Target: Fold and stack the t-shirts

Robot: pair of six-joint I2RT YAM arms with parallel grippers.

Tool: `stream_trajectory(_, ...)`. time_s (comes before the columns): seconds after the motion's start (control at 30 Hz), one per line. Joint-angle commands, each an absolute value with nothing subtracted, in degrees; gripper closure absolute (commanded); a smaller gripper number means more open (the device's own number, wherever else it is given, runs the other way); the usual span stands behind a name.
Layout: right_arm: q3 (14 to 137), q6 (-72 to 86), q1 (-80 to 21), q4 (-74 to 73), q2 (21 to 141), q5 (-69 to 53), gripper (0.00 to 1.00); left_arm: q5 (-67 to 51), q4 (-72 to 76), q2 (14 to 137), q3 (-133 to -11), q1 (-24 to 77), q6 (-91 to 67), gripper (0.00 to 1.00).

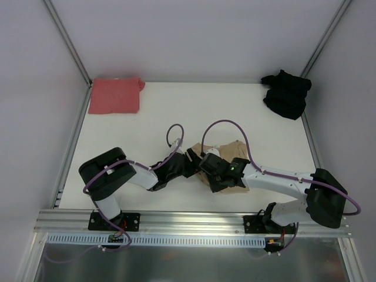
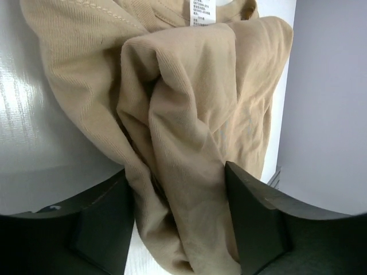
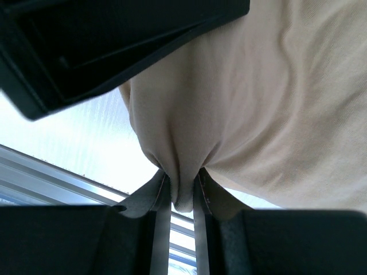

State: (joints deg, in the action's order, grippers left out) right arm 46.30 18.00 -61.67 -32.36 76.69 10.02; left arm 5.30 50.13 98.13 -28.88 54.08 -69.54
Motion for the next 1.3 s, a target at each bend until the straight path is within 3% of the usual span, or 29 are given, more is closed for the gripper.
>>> stream_trajectory(0.0, 47.5, 19.3, -62.0, -32.2, 76.1, 9.5, 0.89, 7.0, 52.9, 99.6, -31.0, 54.9, -68.4, 0.43)
stream_trajectory(0.03, 47.4, 19.4, -62.0, -32.2, 76.0, 9.5, 0.89, 7.1, 52.9, 99.8, -31.2, 54.9, -68.4, 0.47)
stream_trajectory(0.37, 45.4, 20.4, -62.0, -31.3, 74.5, 8.9, 0.89, 7.1, 51.7, 101.2, -33.4, 54.9, -67.5, 0.48)
stream_trajectory(0.43, 45.4, 20.6, -62.0, -31.0, 74.4, 8.7, 0.89, 7.1, 51.6, 101.3, -33.7, 54.9, -67.1, 0.56)
stream_trajectory(0.47, 45.3, 20.5, -62.0, -31.0, 74.5, 8.7, 0.89, 7.1, 51.6, 101.3, -33.7, 54.9, -67.1, 0.68)
stream_trajectory(0.57, 45.0, 20.6, -62.0, -30.8, 74.4, 8.6, 0.89, 7.0, 50.5, 101.2, -34.2, 54.9, -66.6, 0.86)
stream_trajectory(0.6, 45.0, 20.6, -62.1, -30.6, 74.4, 8.5, 0.89, 7.1, 49.8, 101.1, -34.5, 54.9, -66.4, 1.0)
stream_trajectory(0.63, 44.9, 20.5, -62.1, -30.5, 74.5, 8.4, 0.89, 7.0, 48.4, 101.0, -34.9, 54.9, -66.2, 1.0)
stream_trajectory(0.73, 44.7, 20.8, -62.1, -30.4, 74.3, 9.1, 0.53, 7.0, 46.5, 100.5, -35.5, 54.9, -65.1, 1.0)
stream_trajectory(0.77, 44.6, 20.9, -62.1, -30.5, 73.9, 9.1, 0.01, 7.2, 45.8, 99.9, -35.7, 54.9, -64.9, 1.0)
stream_trajectory(1.27, 49.7, 20.1, -62.2, -43.0, 53.8, 18.0, 0.0, 11.3, 23.0, 91.9, -41.7, 54.0, -53.6, 1.0)
